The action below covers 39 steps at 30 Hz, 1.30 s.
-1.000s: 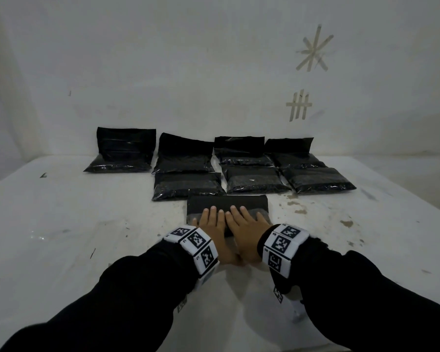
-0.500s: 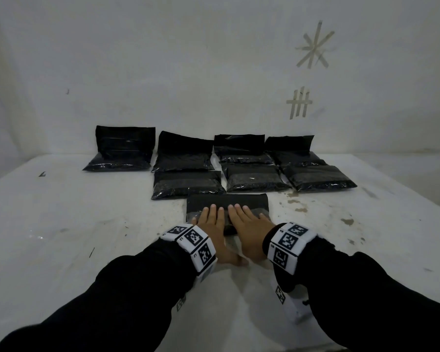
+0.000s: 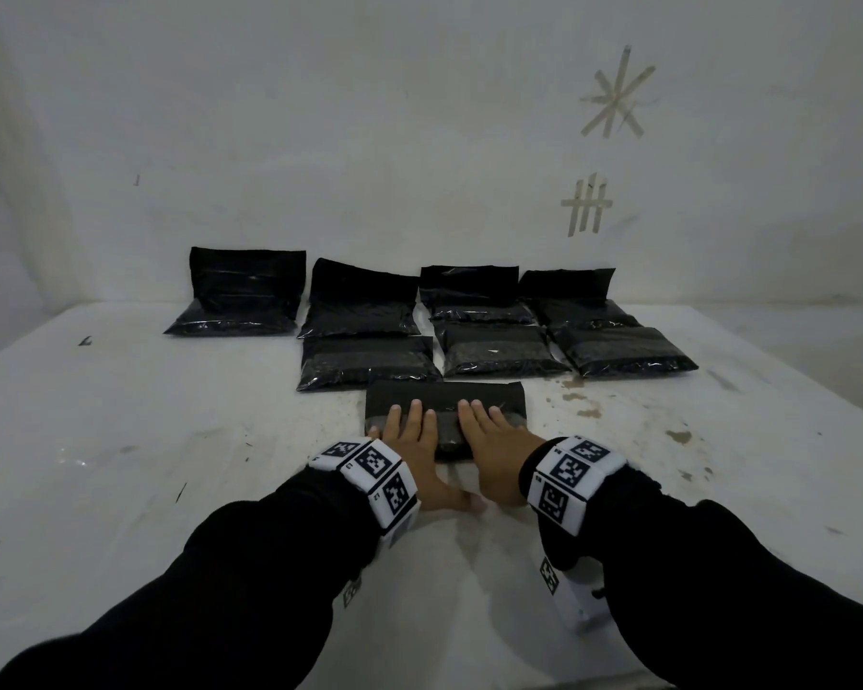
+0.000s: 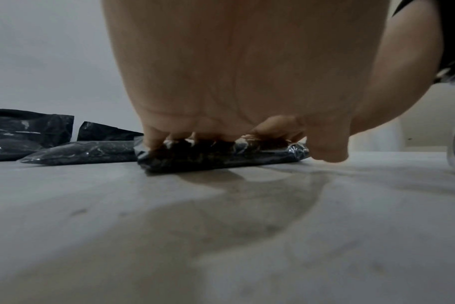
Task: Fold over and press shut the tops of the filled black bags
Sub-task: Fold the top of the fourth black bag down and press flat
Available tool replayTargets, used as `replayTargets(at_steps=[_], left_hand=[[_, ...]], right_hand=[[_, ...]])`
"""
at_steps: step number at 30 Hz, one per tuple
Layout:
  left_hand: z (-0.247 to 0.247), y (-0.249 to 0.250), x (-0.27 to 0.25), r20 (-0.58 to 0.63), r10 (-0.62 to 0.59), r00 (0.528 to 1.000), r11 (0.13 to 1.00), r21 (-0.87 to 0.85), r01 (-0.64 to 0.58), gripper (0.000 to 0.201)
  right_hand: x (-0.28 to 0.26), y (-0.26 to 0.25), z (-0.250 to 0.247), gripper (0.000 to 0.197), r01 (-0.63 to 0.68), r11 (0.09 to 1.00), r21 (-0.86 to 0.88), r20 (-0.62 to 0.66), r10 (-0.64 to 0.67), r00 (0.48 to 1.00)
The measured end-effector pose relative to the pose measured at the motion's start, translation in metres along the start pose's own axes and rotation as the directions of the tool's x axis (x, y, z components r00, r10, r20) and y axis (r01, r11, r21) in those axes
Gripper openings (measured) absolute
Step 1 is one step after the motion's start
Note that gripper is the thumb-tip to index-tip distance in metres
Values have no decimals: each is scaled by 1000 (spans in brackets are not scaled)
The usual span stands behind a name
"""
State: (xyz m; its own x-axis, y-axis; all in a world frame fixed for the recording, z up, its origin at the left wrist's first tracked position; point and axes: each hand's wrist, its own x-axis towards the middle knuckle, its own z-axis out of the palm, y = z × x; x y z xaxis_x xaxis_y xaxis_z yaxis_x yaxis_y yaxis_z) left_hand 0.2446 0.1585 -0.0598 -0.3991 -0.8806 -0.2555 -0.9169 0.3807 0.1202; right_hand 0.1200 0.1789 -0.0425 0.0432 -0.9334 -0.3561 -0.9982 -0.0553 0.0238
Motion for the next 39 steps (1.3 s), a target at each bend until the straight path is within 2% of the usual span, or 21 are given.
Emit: replayTargets(at_steps=[3,8,13,17,21,27,30,33,36,39], left_hand=[[0,-1,-1,4,8,1000,1000,-26,-8,122],[2,-4,-1,-13,20,1000,1000,5,-20,118],[3,-5,-1,-49,-16,999,992,121,22,116],[3,-6,-2,-12,-31,999,999,34,31,114],[1,-10,-1,0,-21,1000,1000,-18,21,120],[2,-10,-3,-29,-66,997,988,138,69,118],[0,-10,-5,-50,-90,995,979,178,98,117],[0,-10,-7,-16,-94,995,988,121,95,118],[-1,-8,-10,19,-99,995,995,-13,99,121],[-2,-10,-12,48,-103,994,995,-6,103,120]], right_hand=[[-2,2,1,84,7,999,-34,-13,-7,1000],[-4,-1,3,87,-55,984,-171,-29,51,998],[-6,5,2,84,-13,999,-49,-23,12,1000],[-9,12,-3,81,15,998,58,5,-15,1000],[-9,11,-1,77,-28,999,-38,-40,27,999],[-10,5,0,75,-146,954,-260,-165,105,981],[-8,1,1,79,-151,967,-203,-160,119,980],[-10,1,0,81,-127,987,-100,-145,111,983],[-14,6,-2,71,-101,995,-11,-140,98,985],[-18,13,-3,65,-100,995,-19,-78,98,992]])
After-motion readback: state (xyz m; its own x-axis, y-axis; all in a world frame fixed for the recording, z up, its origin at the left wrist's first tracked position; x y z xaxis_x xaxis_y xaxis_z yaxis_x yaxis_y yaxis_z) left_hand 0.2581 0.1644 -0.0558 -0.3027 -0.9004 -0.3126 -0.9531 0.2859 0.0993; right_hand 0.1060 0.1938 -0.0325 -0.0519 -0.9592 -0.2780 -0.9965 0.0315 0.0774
